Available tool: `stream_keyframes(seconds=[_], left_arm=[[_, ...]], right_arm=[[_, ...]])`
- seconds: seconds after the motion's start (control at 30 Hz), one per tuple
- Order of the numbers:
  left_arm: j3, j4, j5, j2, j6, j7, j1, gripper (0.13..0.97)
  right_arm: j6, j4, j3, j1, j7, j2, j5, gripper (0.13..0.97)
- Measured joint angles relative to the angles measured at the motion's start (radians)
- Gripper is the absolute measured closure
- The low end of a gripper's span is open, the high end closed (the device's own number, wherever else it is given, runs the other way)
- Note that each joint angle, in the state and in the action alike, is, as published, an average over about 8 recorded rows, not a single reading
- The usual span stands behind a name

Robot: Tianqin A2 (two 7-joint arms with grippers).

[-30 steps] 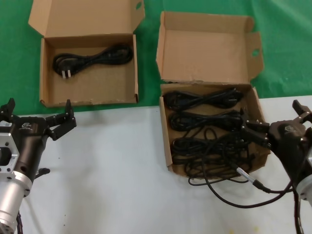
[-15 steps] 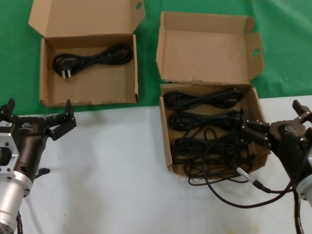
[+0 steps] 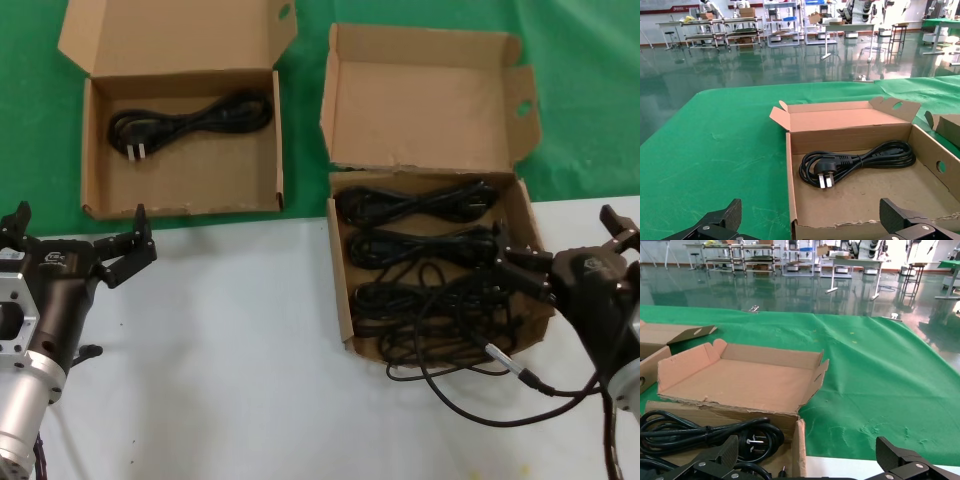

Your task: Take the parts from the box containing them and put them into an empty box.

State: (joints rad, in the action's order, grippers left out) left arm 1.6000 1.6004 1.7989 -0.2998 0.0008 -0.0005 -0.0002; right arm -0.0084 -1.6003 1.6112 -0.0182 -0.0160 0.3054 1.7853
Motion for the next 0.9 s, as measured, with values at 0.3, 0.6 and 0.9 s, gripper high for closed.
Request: stream_keyframes(seconds=[0.3,0.6,0.9], left_arm=[[0.000,0.000,0.000,0.000,0.000,0.000,0.000,0.132],[0.000,0.000,0.000,0.000,0.000,0.000,0.000,0.132],[0.000,0.000,0.000,0.000,0.000,0.000,0.000,0.132]], right_arm=[[0.000,0.000,0.000,0.000,0.000,0.000,0.000,0.129],[0.000,0.000,0.000,0.000,0.000,0.000,0.000,0.129],[0.000,0.000,0.000,0.000,0.000,0.000,0.000,0.129]])
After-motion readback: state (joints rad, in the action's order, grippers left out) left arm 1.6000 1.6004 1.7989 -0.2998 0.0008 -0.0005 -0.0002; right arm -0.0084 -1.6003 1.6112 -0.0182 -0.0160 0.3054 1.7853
